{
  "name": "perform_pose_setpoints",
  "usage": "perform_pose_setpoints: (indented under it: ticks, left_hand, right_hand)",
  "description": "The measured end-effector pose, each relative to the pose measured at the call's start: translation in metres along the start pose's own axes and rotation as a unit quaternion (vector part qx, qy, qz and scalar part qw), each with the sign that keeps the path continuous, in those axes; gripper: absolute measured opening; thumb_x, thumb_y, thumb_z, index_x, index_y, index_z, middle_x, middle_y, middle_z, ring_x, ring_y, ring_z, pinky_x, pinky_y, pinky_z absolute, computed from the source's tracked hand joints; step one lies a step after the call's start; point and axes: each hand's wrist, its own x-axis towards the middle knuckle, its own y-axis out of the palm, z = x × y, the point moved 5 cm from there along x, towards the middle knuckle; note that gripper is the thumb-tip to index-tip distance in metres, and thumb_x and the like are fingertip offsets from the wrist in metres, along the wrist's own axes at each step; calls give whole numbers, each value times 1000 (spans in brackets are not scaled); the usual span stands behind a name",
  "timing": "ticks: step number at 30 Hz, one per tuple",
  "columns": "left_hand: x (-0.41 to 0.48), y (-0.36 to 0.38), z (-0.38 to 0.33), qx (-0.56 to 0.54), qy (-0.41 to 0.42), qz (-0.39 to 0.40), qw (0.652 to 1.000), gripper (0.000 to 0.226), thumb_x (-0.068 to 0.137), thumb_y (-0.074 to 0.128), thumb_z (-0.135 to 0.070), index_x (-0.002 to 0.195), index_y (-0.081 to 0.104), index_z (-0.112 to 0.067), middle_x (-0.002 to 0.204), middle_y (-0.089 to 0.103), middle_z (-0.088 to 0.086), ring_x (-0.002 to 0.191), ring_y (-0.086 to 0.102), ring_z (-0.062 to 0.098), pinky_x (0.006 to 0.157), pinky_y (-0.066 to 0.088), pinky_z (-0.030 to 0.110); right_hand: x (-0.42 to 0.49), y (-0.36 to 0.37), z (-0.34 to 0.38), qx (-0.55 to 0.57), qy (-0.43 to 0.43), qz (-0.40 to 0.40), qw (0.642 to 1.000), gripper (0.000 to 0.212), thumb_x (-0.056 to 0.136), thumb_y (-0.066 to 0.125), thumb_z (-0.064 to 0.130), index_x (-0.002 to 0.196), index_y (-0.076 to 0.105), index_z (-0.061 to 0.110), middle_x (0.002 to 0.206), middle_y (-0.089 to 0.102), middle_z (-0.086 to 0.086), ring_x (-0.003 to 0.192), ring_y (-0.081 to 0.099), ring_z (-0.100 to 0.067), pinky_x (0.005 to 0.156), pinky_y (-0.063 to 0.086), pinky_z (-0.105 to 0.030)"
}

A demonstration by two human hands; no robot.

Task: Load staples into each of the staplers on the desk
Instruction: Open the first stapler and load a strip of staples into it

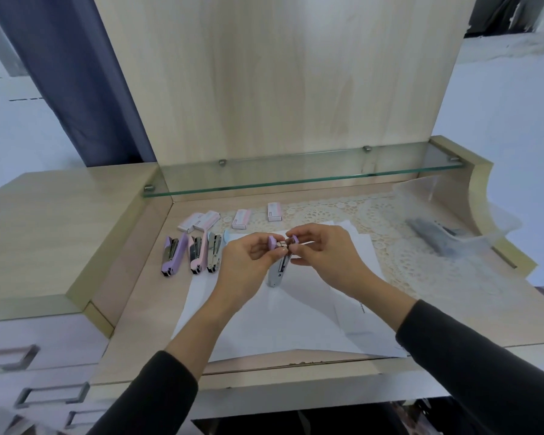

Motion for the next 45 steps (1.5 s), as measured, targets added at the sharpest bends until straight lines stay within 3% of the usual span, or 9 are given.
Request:
perform_pose_setpoints:
  ticks: [9, 21, 31, 37, 45]
  left_hand:
    - [5, 3, 5, 16, 10, 9, 1000, 12, 81, 61, 3, 93, 61, 3, 84, 66, -5, 71, 64, -7, 67, 47, 6]
    - [12, 4, 2, 34, 5, 61, 998, 13, 84, 59, 0, 86, 59, -13, 83, 66, -7, 72, 64, -6, 67, 47, 6]
    - [15, 5, 3, 54, 8, 85, 995, 8, 84, 58, -1, 89, 58, -7, 84, 65, -6, 72, 64, -6, 69, 48, 8]
    - [13, 1, 7, -16, -4, 79, 997, 16, 85, 53, 5, 84, 54, -11, 87, 68, 2, 84, 68, 10, 85, 52, 24]
    - [10, -2, 8, -27, 20, 66, 997, 17, 86, 53, 3, 89, 59, -13, 100, 67, 1, 97, 64, 11, 86, 50, 20]
  right_hand:
    - [0, 0, -3, -23, -14, -27, 999, 16, 83, 58, -1, 99, 63, -1, 85, 65, -12, 74, 67, -23, 75, 56, -23]
    - [-2, -2, -4, -30, -8, -40, 999, 15, 83, 59, 0, 98, 62, 0, 85, 65, -12, 73, 67, -23, 73, 56, -20]
    - [-4, -2, -6, -18, -3, -39, 999, 16, 84, 57, -1, 99, 61, -1, 88, 65, -13, 74, 66, -23, 70, 54, -16]
    - [-1, -13, -14, 40, 30, -46, 998, 10, 85, 54, -3, 91, 60, 3, 94, 66, -23, 79, 66, -25, 71, 57, -20]
    - [1, -23, -18, 36, 22, -13, 999, 15, 82, 59, -2, 80, 58, 12, 84, 64, -12, 76, 66, -22, 71, 59, -28]
